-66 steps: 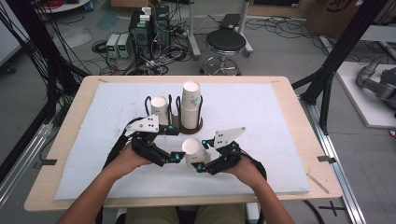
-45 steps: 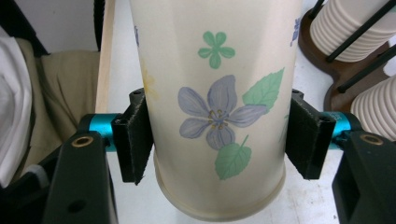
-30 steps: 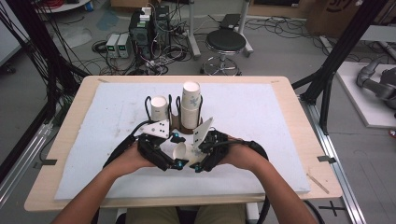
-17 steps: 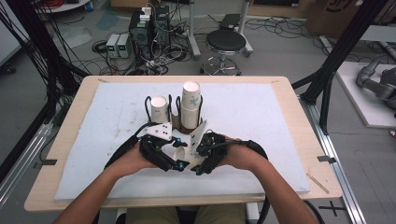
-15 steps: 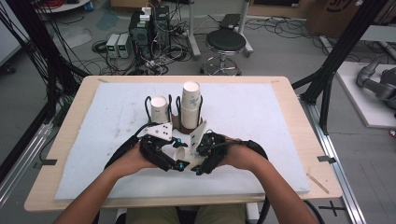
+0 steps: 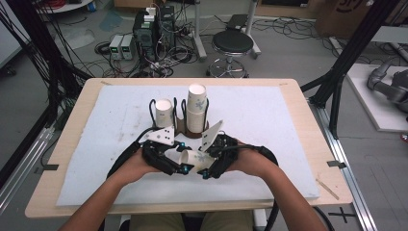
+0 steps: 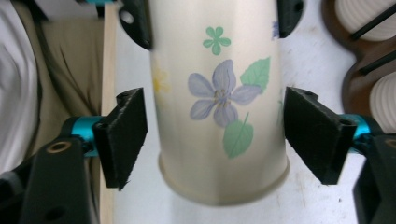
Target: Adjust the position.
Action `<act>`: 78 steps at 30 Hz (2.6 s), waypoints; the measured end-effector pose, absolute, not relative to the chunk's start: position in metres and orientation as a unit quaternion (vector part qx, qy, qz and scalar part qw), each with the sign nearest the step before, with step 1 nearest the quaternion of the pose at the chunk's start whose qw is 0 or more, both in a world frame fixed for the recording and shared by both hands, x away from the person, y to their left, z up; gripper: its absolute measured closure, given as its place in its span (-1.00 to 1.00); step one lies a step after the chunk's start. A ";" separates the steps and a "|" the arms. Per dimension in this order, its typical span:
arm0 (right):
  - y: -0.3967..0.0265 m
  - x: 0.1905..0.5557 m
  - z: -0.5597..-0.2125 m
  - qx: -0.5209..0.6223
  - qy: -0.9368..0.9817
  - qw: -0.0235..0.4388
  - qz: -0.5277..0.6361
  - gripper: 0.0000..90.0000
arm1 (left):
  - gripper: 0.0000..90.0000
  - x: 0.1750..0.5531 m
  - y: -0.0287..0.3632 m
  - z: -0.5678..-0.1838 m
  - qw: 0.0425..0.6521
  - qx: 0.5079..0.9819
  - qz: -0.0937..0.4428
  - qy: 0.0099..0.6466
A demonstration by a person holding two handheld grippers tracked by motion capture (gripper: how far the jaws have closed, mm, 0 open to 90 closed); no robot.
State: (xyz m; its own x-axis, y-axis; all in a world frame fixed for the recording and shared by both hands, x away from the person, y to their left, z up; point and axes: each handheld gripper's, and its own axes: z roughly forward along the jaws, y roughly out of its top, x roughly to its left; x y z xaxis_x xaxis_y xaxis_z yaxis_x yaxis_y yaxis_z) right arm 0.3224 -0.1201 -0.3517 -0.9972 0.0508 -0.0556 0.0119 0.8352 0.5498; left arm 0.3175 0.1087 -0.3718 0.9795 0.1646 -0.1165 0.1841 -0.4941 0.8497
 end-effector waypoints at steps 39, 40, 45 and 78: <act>-0.187 0.305 -0.390 0.160 0.824 0.046 0.542 -0.54 | -0.18 0.303 0.144 -0.392 0.603 0.788 0.022 0.123; -0.188 0.305 -0.391 0.160 0.824 0.045 0.542 -0.54 | -0.18 0.302 0.145 -0.393 0.605 0.787 0.023 0.122; -0.187 0.305 -0.395 0.153 0.820 0.026 0.552 -0.54 | -0.18 0.301 0.146 -0.392 0.617 0.778 0.023 0.117; -0.167 0.306 -0.403 0.104 0.813 -0.040 0.571 -0.52 | -0.17 0.295 0.139 -0.392 0.638 0.768 0.001 0.055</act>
